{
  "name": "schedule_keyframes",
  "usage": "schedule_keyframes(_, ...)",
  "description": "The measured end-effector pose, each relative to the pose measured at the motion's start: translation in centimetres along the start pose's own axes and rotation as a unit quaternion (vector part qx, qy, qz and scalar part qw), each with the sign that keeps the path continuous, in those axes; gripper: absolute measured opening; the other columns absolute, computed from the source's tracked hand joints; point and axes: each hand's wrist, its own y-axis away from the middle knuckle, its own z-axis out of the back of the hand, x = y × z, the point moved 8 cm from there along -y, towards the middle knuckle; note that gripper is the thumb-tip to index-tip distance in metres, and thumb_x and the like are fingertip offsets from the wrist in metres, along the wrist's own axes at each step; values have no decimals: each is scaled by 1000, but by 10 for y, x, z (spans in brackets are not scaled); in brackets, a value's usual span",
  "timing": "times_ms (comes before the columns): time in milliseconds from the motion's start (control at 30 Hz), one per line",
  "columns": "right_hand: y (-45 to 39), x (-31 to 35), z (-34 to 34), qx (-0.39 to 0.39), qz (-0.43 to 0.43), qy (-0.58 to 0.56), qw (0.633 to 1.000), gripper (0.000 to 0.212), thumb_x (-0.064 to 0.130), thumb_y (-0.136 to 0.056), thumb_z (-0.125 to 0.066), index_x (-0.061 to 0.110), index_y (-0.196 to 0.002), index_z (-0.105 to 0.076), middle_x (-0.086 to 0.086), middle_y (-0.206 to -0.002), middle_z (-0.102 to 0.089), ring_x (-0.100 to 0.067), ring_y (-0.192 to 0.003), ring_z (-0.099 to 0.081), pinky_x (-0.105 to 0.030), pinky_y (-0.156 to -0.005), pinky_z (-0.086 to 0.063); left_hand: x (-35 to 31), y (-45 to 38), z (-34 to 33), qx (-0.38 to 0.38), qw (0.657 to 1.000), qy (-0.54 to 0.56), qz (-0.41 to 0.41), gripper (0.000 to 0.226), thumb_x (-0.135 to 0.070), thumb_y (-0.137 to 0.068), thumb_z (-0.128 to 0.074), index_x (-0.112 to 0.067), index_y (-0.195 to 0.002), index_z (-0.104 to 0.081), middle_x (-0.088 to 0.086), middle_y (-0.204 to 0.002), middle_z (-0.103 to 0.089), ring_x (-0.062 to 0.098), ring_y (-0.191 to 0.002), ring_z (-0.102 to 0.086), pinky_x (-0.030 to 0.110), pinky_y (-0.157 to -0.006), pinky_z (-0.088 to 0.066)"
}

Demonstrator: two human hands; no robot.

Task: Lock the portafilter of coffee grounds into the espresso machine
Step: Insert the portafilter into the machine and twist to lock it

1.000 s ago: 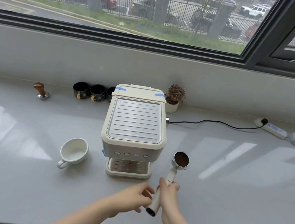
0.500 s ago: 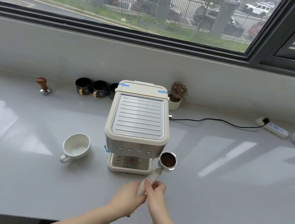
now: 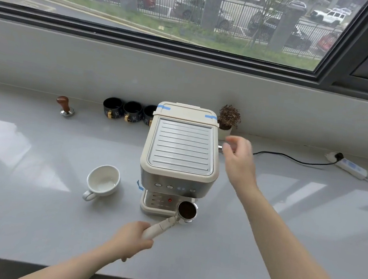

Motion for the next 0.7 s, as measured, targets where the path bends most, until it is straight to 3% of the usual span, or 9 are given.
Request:
schedule_keyframes(100, -24, 11, -40, 62, 2, 74, 995, 42, 30, -93, -42, 12, -131, -45, -4, -141, -39, -19, -124, -46, -32, -100, -35, 13, -2, 2, -9, 1000, 9, 8, 2, -24, -71, -52, -25, -72, -50, 0, -59, -50, 15, -38, -44, 25, -32, -39)
schedule_keyframes(200, -30, 6, -64, 89, 21, 144, 985, 48, 35, -92, -42, 17, -137, -39, 0, -154, -22, -22, -134, -37, -35, -103, -33, 26, 0, 6, -23, 999, 39, 19, 5, -22, -73, -53, -24, -70, -49, 1, -59, -51, 14, -36, -42, 25, -31, -38)
schedule_keyframes(300, -31, -3, -69, 101, 30, 163, 981, 52, 41, -93, -40, 24, -141, -32, 4, -159, -9, -21, -138, -33, -38, -103, -35, 35, 2, 13, -41, 996, 73, 27, 5, -21, -75, -54, -24, -72, -51, 2, -60, -51, 14, -37, -41, 24, -33, -37)
schedule_keyframes(500, -30, -5, -71, 100, 43, 178, 978, 53, 43, -93, -37, 25, -143, -30, 4, -160, -7, -22, -139, -33, -39, -101, -37, 35, -3, 31, -69, 988, 136, 17, 10, -20, -77, -56, -14, -84, -57, 3, -60, -49, 16, -38, -40, 23, -35, -36)
schedule_keyframes(700, -30, -5, -71, 96, 41, 177, 979, 53, 44, -93, -37, 25, -142, -31, 4, -160, -8, -22, -137, -35, -40, -101, -37, 20, -12, 50, -90, 986, 143, -3, 5, -20, -75, -58, -17, -74, -54, 4, -58, -50, 20, -39, -42, 24, -36, -36)
